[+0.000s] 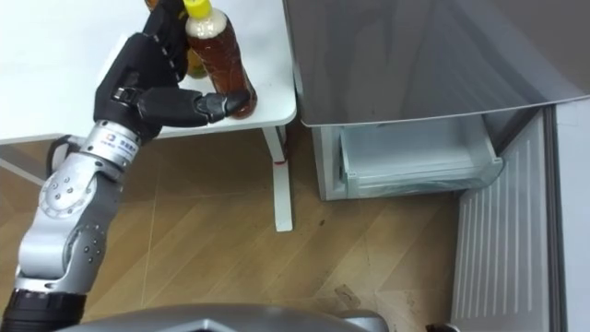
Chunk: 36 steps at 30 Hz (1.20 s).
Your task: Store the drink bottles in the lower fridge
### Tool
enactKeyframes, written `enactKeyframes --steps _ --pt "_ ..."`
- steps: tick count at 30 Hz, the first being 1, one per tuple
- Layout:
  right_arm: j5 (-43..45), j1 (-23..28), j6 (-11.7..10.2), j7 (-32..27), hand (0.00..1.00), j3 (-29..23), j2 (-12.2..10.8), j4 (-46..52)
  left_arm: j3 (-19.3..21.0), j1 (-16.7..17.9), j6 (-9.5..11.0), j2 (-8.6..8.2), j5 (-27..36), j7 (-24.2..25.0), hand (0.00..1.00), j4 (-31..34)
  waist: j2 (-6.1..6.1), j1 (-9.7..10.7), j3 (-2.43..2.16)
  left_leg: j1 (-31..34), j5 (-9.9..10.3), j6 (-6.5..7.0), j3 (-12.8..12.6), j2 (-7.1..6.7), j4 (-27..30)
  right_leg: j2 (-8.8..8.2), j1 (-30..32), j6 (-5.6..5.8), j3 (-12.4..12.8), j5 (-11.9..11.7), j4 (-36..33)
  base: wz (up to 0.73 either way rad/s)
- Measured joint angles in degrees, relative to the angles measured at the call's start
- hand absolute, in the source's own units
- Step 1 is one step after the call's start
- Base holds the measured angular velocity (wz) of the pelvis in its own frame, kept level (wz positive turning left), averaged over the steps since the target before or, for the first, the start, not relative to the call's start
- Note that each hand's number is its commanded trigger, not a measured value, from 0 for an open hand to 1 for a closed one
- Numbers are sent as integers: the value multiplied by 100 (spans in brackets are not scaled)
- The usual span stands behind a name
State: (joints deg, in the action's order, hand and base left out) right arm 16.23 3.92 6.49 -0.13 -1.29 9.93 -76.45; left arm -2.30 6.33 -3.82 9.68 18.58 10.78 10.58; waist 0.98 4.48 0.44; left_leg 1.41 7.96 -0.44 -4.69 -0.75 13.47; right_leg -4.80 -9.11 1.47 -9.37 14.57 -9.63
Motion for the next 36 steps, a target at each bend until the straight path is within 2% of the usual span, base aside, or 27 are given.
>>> enactKeyframes --steps 7,11,17,22,30,36 --pt "16 -6 111 46 0 -1 -3 4 99 -8 -16 -4 -1 4 0 -41 16 -1 7 2 0 0 -18 3 2 0 8 0 9 0 0 0" --pt "35 -11 174 164 0 -1 0 24 237 -24 -107 -4 -1 -3 0 -357 18 -1 5 -2 0 0 -60 10 9 0 18 0 46 0 -7 -3" --pt "225 6 235 270 0 -12 -4 23 321 -111 -134 -5 189 -16 0 -637 1 46 15 -3 0 0 -71 12 9 -3 25 0 58 0 -12 0" --pt "243 17 236 272 0 -12 5 75 426 -353 -134 -3 218 -64 0 -860 -1 68 17 -3 0 1 -80 11 5 -4 25 0 59 0 -14 0" --pt "483 -1 233 287 0 -14 4 139 452 -427 -134 18 465 -57 0 -869 16 123 -4 8 0 1 -127 18 7 -5 62 0 122 0 -24 -2" --pt "493 54 237 426 0 -116 5 164 455 -794 -135 96 466 -2 0 -1037 42 148 -23 -7 1 1 -138 22 2 -5 74 0 140 -1 -105 0"
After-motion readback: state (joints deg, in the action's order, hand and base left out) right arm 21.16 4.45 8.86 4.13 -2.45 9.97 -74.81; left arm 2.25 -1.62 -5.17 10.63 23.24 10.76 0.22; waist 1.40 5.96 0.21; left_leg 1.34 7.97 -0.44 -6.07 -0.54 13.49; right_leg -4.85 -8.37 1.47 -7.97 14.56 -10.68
